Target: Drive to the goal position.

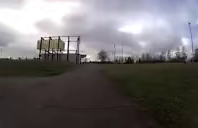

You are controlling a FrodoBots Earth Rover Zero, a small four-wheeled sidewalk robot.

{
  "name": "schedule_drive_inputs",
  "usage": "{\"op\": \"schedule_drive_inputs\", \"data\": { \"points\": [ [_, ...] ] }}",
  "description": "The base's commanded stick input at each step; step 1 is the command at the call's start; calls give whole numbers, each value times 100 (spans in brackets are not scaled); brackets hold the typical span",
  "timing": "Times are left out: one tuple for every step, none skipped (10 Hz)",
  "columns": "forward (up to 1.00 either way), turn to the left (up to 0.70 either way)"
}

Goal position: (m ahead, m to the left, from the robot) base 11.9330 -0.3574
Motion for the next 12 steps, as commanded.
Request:
{"op": "schedule_drive_inputs", "data": {
  "points": [
    [100,0],
    [100,0],
    [100,0],
    [100,0],
    [100,0],
    [100,0],
    [100,0],
    [100,0],
    [100,0],
    [100,0],
    [100,0],
    [100,0]
  ]
}}
